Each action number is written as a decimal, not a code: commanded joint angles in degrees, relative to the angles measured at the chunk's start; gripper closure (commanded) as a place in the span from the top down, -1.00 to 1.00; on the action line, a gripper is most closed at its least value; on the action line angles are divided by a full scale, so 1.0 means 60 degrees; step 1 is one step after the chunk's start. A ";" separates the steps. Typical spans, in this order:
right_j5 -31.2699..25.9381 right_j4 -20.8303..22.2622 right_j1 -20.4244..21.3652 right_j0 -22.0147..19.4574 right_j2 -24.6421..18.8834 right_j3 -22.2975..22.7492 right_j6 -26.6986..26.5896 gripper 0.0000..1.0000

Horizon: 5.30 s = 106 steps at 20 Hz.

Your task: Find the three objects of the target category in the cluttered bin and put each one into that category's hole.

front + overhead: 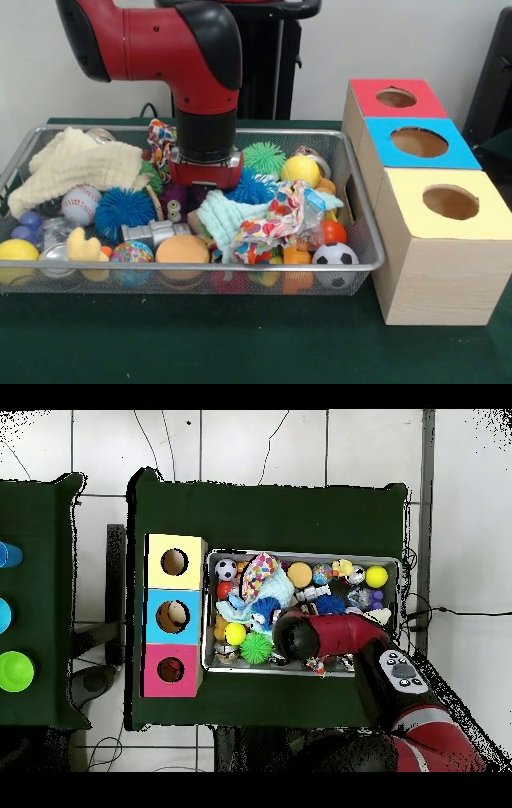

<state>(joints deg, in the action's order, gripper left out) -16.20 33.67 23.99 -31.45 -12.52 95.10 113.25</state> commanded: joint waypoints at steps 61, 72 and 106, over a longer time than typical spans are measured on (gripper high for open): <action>-0.6032 0.0646 0.1174 -0.3574 -0.4945 -0.1721 -0.5651 1.00; -0.6795 0.0806 -0.0498 -0.3631 -0.5344 -0.3946 -0.7518 1.00; -0.7075 0.1016 -0.0785 -0.3384 -0.5071 -0.4453 -0.8474 1.00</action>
<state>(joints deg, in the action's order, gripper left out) -50.66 38.40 20.79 -52.89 -41.67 73.27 83.82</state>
